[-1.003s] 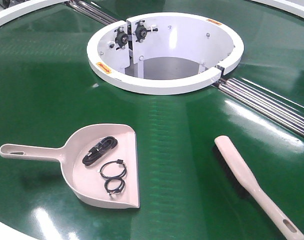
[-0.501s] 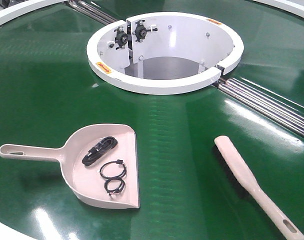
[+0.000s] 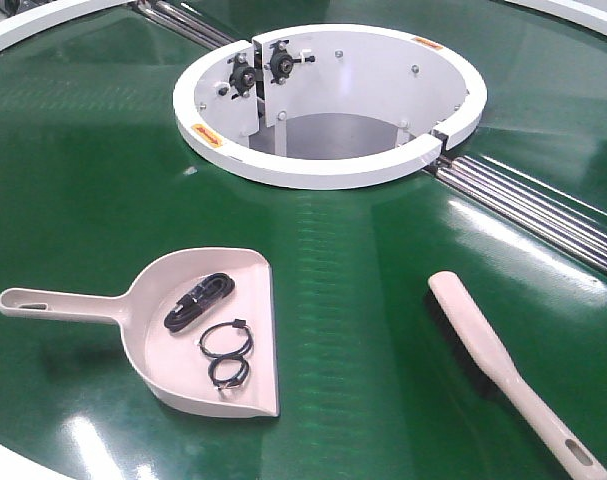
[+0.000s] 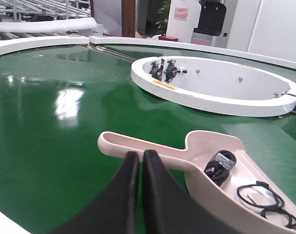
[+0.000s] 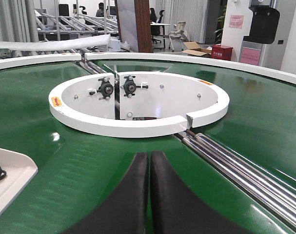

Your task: Clean and inspect green conveyor with broom and dustpan

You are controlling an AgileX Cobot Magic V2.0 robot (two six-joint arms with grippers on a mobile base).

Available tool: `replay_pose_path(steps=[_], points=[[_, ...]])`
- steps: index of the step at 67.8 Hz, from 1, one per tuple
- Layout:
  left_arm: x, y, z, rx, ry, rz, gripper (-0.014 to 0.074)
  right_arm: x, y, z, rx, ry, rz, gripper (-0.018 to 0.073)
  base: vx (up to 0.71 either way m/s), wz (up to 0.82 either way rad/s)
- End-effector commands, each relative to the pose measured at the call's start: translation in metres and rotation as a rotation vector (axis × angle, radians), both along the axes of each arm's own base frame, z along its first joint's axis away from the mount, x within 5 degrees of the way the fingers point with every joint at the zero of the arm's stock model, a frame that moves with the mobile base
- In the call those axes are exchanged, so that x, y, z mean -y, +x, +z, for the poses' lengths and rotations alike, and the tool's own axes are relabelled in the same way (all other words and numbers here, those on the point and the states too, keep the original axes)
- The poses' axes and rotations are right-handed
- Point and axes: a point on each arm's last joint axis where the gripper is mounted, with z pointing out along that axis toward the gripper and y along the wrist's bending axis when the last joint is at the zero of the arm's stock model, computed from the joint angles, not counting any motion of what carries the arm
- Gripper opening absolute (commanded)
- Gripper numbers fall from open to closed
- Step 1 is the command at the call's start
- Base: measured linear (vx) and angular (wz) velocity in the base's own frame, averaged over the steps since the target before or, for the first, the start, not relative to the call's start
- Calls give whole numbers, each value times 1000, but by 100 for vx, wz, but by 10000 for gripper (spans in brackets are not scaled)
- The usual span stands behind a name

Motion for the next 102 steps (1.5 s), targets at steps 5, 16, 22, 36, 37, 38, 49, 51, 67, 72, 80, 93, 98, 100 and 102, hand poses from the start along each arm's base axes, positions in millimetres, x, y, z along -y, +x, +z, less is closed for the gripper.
replay_pose_path(steps=[5, 16, 22, 36, 37, 38, 49, 51, 67, 72, 80, 93, 98, 100, 102], points=[[1, 0, -4, 45, -16, -7, -8, 0, 0, 15, 90, 12, -6, -10, 0, 0], [1, 0, -4, 45, -16, -7, -8, 0, 0, 15, 90, 12, -6, -10, 0, 0], [1, 0, -4, 45, -16, -7, -8, 0, 0, 15, 90, 12, -6, -10, 0, 0], [1, 0, -4, 45, -16, -7, -8, 6, -2, 2, 73, 38, -75, -10, 0, 0], [1, 0, -4, 45, -16, -7, -8, 7, -2, 0, 70, 52, -90, -10, 0, 0], [1, 0, -4, 45, -16, -7, -8, 8, -3, -1, 69, 60, -101, -10, 0, 0], [1, 0, -4, 45, -16, -7, -8, 13, -7, -31, 60, 43, -161, -10, 0, 0], [1, 0, -4, 45, -16, -7, -8, 13, -8, -37, 66, 29, -161, -10, 0, 0], [1, 0, -4, 45, -16, -7, -8, 14, -20, -73, 80, 22, -186, -10, 0, 0], [1, 0, -4, 45, -16, -7, -8, 14, -20, -74, 78, 12, -189, -10, 0, 0], [1, 0, -4, 45, -16, -7, -8, 14, -20, -74, 79, 10, -189, -10, 0, 0], [1, 0, -4, 45, -16, -7, -8, 14, -20, -74, 78, 10, -189, -10, 0, 0], [1, 0, -4, 45, -16, -7, -8, 14, -20, -74, 78, 10, -189, -10, 0, 0], [1, 0, -4, 45, -16, -7, -8, 14, -20, -74, 78, 10, -189, -10, 0, 0], [1, 0, -4, 45, -16, -7, -8, 14, -20, -74, 78, 10, -189, -10, 0, 0]])
